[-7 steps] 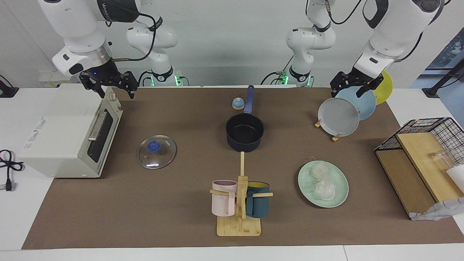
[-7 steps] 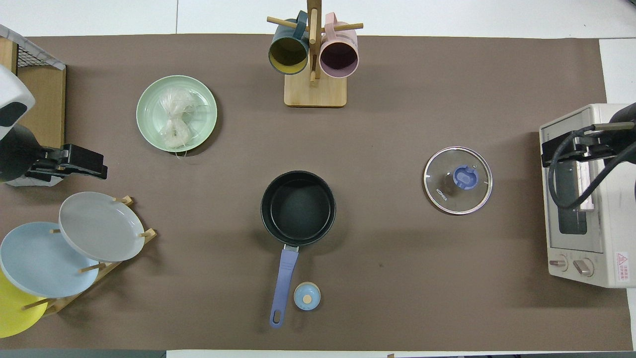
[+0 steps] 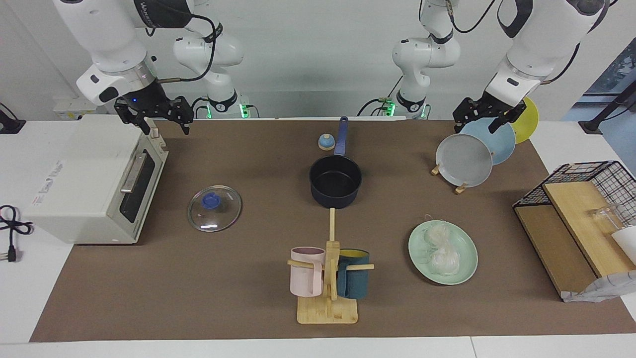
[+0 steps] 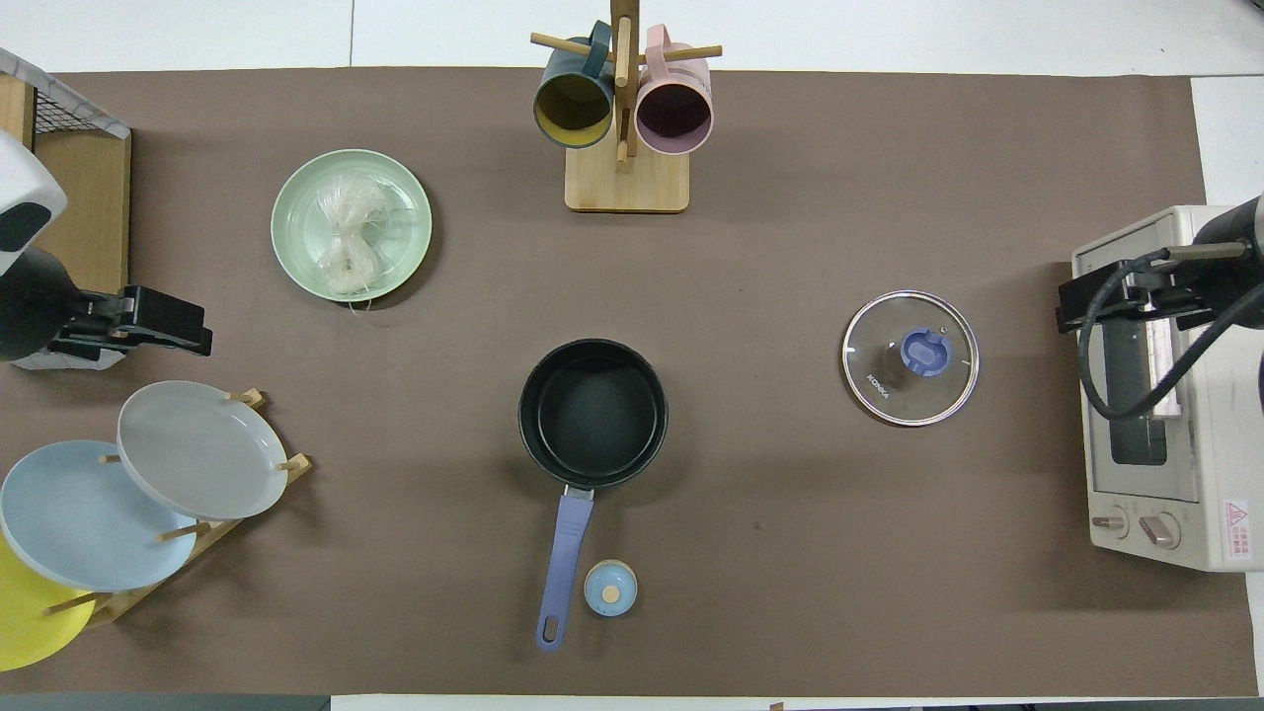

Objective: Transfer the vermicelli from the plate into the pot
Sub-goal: 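Move the left gripper toward the vermicelli on the green plate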

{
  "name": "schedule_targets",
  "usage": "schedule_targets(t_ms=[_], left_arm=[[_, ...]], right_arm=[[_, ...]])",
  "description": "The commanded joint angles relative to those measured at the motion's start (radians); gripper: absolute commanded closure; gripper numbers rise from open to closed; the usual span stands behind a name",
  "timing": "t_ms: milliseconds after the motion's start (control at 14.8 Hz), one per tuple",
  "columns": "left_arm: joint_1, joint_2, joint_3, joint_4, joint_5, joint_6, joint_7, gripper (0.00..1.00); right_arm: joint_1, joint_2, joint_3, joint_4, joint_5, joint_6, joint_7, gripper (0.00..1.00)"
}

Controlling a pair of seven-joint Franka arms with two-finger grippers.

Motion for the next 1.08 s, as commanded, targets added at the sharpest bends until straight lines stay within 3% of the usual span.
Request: schedule_targets(t_ms=[0, 270, 607, 1011], left_arm=[[0.007, -0.019, 0.0, -0.013, 0.022, 0.013, -0.004, 0.0], [0.003, 0.025, -0.002, -0.03, 0.019, 0.132, -0.003, 0.0], [-0.011, 0.238, -0.003, 0.005, 0.022, 0.303, 0.003, 0.0], [-0.013, 0.407, -0.008, 0.005, 0.031, 0.506, 0.129, 0.0]], right_arm=[[-0.009, -0.007, 0.003, -0.002, 0.024, 0.009, -0.006, 0.0], [-0.015, -0.009, 0.003, -0.007, 0.026, 0.008, -0.01, 0.0], [-0.007, -0.023, 0.004, -0.039, 0.027, 0.023, -0.015, 0.0], [0.018, -0.067, 0.01, -0.26, 0.027, 0.288, -0.026, 0.0]])
